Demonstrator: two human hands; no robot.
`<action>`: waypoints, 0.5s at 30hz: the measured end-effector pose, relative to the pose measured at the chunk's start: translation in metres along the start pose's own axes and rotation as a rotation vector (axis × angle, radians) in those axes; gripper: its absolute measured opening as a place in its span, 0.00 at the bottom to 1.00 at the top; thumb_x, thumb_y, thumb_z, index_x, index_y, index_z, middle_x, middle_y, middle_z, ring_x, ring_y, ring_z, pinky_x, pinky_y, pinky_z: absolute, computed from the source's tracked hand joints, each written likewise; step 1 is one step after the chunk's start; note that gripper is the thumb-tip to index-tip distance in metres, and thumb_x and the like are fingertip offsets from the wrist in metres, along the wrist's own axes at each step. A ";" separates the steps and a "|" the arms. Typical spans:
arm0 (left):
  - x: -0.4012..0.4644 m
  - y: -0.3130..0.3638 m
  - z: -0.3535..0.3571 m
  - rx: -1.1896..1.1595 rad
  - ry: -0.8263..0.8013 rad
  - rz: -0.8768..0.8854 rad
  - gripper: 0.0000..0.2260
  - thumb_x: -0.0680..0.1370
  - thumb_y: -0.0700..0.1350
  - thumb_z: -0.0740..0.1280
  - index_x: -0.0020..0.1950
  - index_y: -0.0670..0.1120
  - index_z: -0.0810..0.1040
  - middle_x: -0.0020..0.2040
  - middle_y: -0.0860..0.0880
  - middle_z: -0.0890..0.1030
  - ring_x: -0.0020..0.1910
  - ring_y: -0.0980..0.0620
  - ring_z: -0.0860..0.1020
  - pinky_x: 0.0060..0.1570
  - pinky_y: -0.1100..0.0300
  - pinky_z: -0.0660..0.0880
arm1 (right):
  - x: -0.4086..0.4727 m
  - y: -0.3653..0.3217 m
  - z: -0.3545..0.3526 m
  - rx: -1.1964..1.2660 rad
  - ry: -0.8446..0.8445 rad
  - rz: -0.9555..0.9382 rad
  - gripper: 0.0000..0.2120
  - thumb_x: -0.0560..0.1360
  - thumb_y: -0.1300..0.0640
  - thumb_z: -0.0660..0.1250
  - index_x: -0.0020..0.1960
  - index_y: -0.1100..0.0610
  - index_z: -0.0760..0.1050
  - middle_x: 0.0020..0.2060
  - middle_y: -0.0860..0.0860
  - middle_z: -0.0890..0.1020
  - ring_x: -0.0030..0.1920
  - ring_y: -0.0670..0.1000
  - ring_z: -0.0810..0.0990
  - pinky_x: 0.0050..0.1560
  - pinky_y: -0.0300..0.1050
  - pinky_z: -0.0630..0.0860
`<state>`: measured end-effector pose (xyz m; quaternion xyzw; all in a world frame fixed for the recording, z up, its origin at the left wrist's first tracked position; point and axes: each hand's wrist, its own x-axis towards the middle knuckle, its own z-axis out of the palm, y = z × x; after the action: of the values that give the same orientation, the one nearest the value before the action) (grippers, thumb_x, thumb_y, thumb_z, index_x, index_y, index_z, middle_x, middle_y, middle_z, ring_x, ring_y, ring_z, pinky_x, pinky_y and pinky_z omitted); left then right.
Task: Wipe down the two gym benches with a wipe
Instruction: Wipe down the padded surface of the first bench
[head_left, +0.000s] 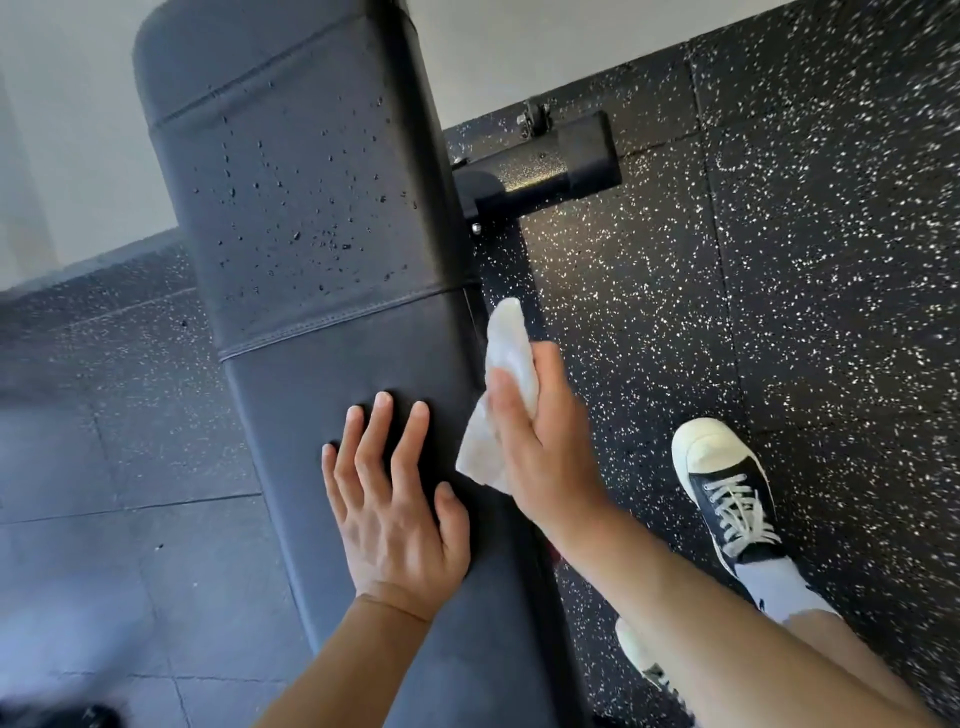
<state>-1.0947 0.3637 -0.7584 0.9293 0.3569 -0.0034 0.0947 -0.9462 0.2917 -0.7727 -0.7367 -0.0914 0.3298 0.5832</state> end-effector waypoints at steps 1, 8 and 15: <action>0.001 0.000 0.000 0.006 -0.004 0.001 0.32 0.77 0.50 0.58 0.82 0.51 0.63 0.83 0.45 0.61 0.84 0.41 0.56 0.80 0.33 0.53 | 0.023 -0.009 0.006 -0.003 0.012 -0.008 0.11 0.83 0.44 0.59 0.48 0.50 0.65 0.35 0.46 0.75 0.37 0.54 0.76 0.40 0.59 0.74; 0.002 0.001 -0.001 0.001 -0.004 -0.013 0.31 0.77 0.51 0.58 0.81 0.50 0.65 0.82 0.44 0.64 0.83 0.38 0.59 0.80 0.34 0.53 | 0.045 -0.014 0.009 0.007 0.001 0.016 0.13 0.85 0.46 0.60 0.47 0.53 0.66 0.34 0.49 0.74 0.35 0.56 0.75 0.40 0.64 0.74; 0.002 0.004 -0.003 -0.016 0.015 -0.018 0.30 0.76 0.49 0.60 0.80 0.50 0.67 0.82 0.44 0.64 0.82 0.38 0.60 0.80 0.33 0.54 | -0.043 0.014 -0.014 -0.101 -0.054 0.061 0.09 0.84 0.46 0.59 0.46 0.45 0.66 0.34 0.44 0.75 0.35 0.50 0.75 0.39 0.51 0.72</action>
<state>-1.0908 0.3629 -0.7554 0.9252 0.3662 0.0057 0.0994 -0.9737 0.2538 -0.7677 -0.7584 -0.1012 0.3621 0.5324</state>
